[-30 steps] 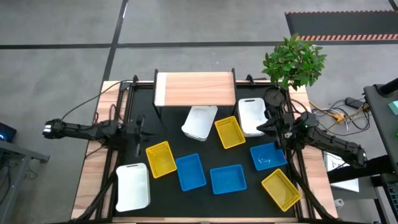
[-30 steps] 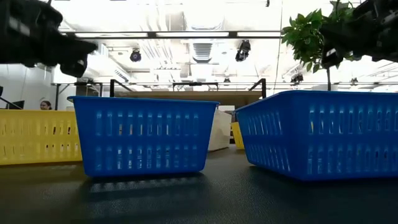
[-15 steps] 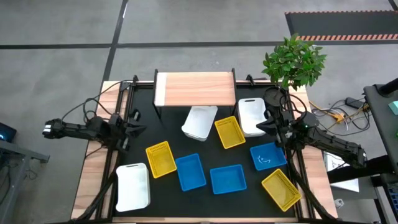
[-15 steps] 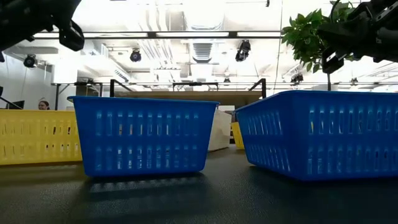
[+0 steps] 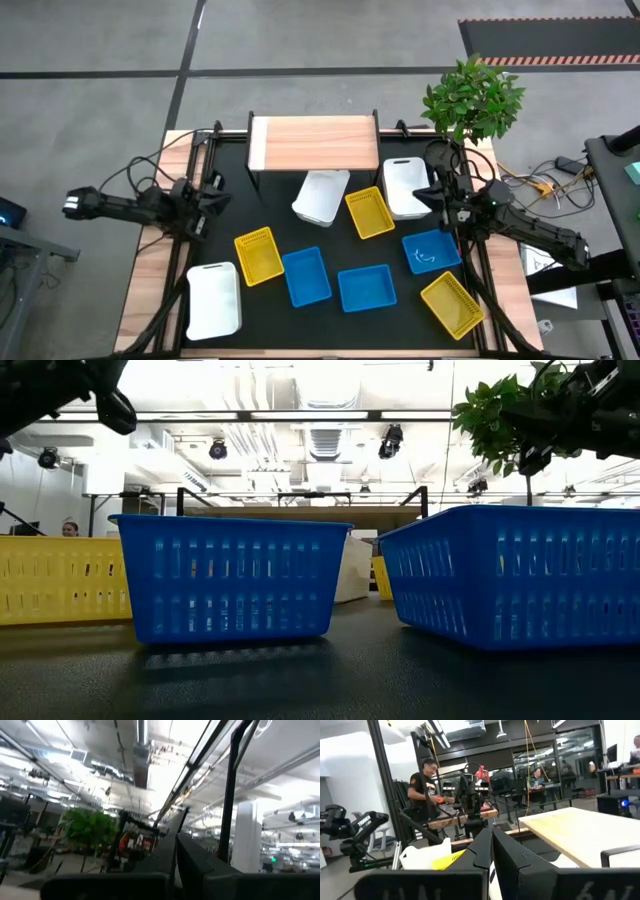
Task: Stack baskets on shelf by color
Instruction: Put the left blue bin on the shelf
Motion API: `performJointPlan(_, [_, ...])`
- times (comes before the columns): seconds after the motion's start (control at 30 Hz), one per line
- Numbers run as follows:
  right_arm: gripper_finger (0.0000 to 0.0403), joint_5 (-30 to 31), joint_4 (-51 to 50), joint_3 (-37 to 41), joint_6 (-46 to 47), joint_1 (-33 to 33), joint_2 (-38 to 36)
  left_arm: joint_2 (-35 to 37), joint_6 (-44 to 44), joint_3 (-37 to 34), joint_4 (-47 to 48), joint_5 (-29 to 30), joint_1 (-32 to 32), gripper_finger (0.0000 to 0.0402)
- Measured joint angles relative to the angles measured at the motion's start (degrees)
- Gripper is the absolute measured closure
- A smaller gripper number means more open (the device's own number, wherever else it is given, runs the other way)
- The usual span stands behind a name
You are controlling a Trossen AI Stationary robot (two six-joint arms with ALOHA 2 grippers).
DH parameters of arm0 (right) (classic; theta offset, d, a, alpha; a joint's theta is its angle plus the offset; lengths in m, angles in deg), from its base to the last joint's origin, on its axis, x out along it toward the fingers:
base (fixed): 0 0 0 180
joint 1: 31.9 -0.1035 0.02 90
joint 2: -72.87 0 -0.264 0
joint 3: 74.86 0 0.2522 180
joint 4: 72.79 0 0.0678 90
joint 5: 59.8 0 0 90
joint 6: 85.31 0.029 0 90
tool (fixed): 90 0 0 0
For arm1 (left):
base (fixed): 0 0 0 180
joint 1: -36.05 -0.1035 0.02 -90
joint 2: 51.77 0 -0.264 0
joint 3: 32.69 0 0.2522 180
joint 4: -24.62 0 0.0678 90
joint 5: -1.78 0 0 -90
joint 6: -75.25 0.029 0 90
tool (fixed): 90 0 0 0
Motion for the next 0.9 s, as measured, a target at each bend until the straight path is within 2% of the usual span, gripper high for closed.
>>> performJointPlan(0.13, [0.0394, 0.0, 3.1, 0.0, -1.0, 0.0, 0.0, -6.8, -0.1, 1.0, -8.9, 0.0, 0.0, 0.0402])
performJointPlan(0.3, [0.0394, 0.1, 8.6, 0.0, -4.6, 0.0, 0.0, -15.4, -1.0, 7.0, -9.9, 0.2, 0.0, 0.0402])
performJointPlan(0.5, [0.0394, 0.0, 12.9, 0.0, -7.0, 0.0, 0.0, -28.8, -9.8, 16.1, -9.1, 0.2, 0.7, 0.0402])
performJointPlan(0.7, [0.0394, 0.0, 13.4, 0.0, -10.8, 0.0, 0.0, -40.9, -18.0, 25.9, -1.0, 0.0, 4.0, 0.0402])
performJointPlan(0.9, [0.0394, 0.1, 14.4, 0.0, -12.1, 0.0, 0.0, -49.7, -22.6, 38.1, 14.7, 1.0, 8.7, 0.0402])
